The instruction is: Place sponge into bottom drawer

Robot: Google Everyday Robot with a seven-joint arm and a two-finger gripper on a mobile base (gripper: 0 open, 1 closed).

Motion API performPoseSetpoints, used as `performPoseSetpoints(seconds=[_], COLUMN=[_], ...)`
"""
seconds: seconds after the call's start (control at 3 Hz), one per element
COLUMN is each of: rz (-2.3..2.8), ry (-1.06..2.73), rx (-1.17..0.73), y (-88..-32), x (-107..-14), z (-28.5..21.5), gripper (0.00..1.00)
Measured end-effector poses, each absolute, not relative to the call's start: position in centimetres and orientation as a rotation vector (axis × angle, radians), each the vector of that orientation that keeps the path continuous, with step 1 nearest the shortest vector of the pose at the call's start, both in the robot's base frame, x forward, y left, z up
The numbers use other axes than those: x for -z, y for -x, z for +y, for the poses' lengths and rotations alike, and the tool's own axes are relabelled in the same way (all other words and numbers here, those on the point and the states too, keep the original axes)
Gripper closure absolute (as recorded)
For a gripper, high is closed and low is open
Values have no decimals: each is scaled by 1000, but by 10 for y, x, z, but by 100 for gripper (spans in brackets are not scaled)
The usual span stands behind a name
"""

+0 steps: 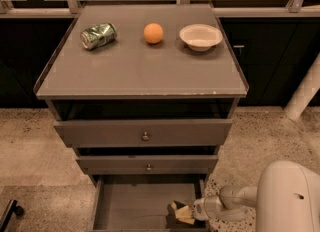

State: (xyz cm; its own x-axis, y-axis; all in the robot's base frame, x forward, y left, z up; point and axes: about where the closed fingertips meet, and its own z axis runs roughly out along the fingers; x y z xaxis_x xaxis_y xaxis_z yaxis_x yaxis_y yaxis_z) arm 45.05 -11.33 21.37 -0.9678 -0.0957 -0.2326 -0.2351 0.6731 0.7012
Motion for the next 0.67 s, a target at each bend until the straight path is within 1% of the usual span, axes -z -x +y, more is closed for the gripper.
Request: performPoseSetpoints(seconds=[0.33, 0.67], rz=[2710, 2710], ry=[271, 271], rx=[-1173, -1173], y=[-451, -451], x=[-213, -213], z=[-113, -113], gripper=[82, 59])
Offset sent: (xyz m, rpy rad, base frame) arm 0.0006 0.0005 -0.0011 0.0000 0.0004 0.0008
